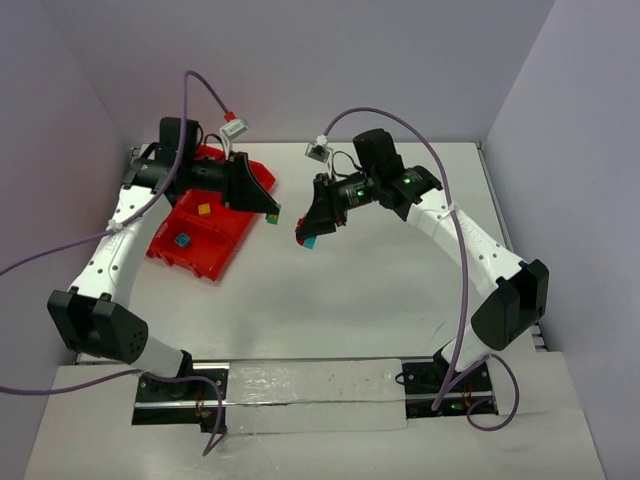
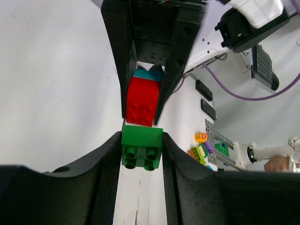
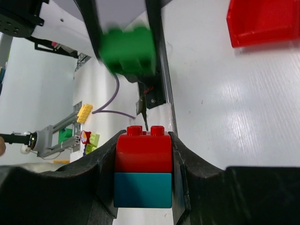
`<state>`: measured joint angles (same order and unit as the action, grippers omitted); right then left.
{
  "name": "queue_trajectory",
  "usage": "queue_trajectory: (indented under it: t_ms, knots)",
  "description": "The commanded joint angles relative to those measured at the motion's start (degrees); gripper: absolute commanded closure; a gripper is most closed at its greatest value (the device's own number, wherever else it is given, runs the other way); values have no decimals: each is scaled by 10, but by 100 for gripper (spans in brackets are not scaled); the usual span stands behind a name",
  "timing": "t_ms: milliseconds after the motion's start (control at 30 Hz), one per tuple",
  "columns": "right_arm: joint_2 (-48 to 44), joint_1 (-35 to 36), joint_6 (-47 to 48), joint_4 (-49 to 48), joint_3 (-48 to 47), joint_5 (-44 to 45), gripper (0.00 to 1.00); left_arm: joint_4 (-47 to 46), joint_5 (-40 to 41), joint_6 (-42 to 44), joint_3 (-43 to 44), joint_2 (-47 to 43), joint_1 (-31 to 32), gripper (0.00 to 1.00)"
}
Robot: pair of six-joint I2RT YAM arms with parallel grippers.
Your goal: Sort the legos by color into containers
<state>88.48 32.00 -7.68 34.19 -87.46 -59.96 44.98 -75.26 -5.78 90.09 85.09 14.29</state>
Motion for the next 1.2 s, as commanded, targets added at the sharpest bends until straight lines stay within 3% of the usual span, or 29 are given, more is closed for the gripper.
queue_trajectory:
  t_ms: [0,100,167,300,367,433,500,867,1167]
  knots:
    - [-38,-22,18,10,19,8,100,-67,-61,-33,-12,-57,-43,100]
    - [-46,-28,18,12,26,22,100,-84,-55,-51,-18,-71,-67,100]
    - [-49,-30,15,18,25,68,100,-110,-5,-94,-26,-78,-106,100]
    - [-46,-31,0,26,24,186,100,-168,216,-218,-68,-82,-202,100]
    - [-45,-32,-4,26,25,201,100,-165,271,-253,-84,-77,-241,100]
    - [-47,-32,-5,24,27,212,100,-91,437,-287,-88,-61,-300,100]
    - [-50,-32,-5,21,31,216,100,-42,607,-295,-87,-46,-316,100]
    - [-44,-31,0,14,48,203,100,-85,849,-328,-141,8,-346,100]
    - [-45,-32,4,16,49,212,100,-109,870,-309,-112,106,-346,100]
